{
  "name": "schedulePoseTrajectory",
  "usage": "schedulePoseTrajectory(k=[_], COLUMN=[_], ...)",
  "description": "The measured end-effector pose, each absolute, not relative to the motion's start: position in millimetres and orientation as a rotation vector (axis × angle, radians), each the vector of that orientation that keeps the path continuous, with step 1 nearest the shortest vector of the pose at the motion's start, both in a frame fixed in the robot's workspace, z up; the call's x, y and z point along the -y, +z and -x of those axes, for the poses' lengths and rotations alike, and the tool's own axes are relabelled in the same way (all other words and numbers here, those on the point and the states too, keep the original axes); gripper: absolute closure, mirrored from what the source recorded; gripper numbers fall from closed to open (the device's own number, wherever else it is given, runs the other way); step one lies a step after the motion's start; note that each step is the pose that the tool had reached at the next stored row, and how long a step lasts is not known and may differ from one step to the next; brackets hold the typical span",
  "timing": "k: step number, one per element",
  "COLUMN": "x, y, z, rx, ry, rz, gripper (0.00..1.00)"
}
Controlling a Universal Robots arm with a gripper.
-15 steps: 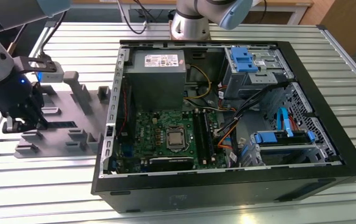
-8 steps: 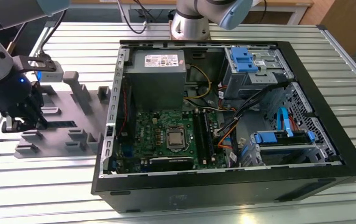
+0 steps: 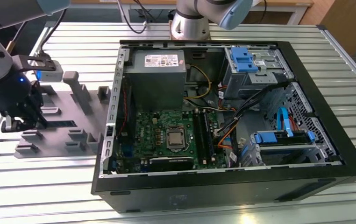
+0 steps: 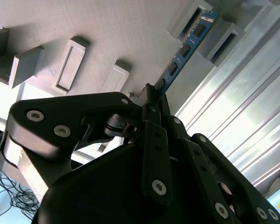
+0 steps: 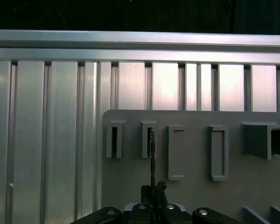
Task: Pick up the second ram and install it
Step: 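Pick up the second ram and move it above second insertion slot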
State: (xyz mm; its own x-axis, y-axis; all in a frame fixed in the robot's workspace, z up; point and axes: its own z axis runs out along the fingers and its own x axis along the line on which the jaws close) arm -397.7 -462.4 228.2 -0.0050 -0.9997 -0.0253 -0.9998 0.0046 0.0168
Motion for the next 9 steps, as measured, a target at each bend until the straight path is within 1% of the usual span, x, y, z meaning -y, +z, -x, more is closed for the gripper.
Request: schedulePoseTrajectory(k=[9], x=[462.4], y=[233.1], z=[397.7], rx=[-2.222], ry=[0.047], rz=[2.212], gripper=[0.86])
